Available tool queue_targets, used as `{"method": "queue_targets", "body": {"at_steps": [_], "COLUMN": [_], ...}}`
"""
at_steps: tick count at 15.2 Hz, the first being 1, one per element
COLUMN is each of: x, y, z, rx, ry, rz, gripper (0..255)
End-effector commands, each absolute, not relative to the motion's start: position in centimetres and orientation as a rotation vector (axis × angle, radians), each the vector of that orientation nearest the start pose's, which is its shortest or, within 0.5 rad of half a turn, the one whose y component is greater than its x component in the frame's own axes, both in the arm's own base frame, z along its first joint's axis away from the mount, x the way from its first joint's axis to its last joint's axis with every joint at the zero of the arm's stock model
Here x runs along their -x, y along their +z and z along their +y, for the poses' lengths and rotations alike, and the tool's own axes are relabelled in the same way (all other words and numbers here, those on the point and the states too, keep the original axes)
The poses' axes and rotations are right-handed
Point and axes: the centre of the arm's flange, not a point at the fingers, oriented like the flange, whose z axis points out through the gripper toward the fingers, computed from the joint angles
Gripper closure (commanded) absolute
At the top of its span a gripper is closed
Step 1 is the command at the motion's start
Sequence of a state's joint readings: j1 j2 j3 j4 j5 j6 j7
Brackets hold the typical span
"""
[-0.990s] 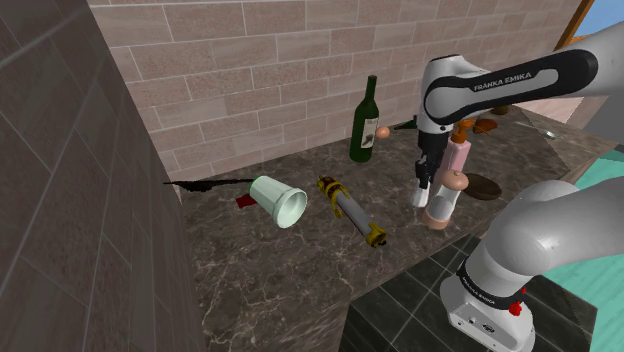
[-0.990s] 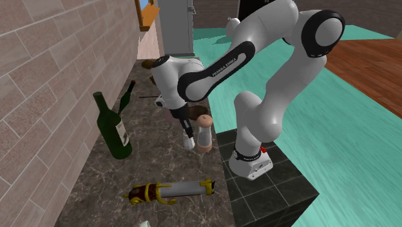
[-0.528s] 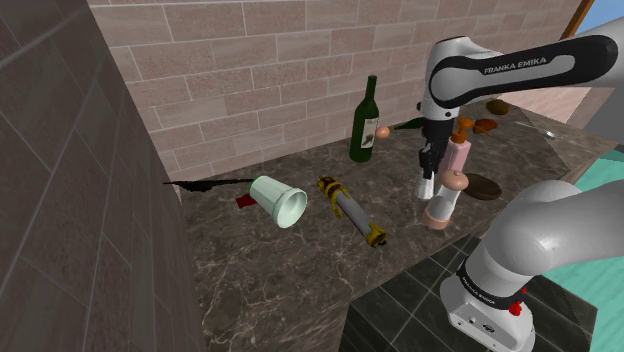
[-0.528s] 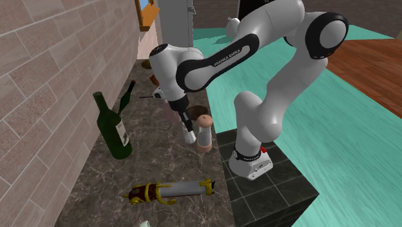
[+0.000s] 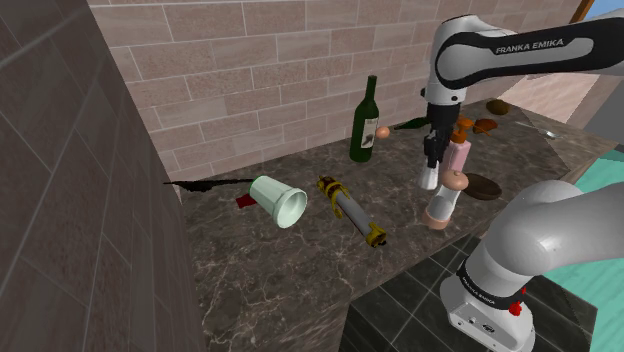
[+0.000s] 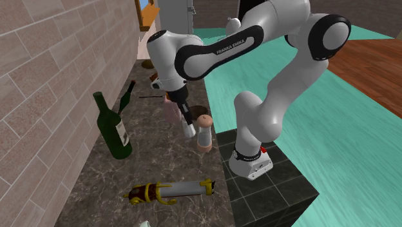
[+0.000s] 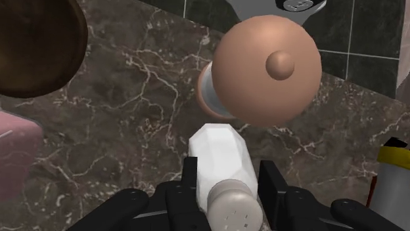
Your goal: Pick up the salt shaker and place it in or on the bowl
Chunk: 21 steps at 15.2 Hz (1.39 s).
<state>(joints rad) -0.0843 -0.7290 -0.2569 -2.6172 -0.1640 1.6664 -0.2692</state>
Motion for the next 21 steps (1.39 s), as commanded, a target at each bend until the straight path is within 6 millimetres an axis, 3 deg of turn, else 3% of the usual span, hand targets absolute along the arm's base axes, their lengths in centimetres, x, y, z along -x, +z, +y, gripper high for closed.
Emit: {"method": "queue_targets", "body": {"at_steps": [1, 5, 21], "x": [-28.5, -28.5, -18.4], "y": [46.2, 47.8, 51.1], "z": [-11.9, -11.9, -30.2], "rx": [3.05, 3.05, 3.05], "ry": [0.342, 0.342, 0.342], "rz": [-0.071, -0.072, -0.071], "gripper": [255, 255, 255]}}
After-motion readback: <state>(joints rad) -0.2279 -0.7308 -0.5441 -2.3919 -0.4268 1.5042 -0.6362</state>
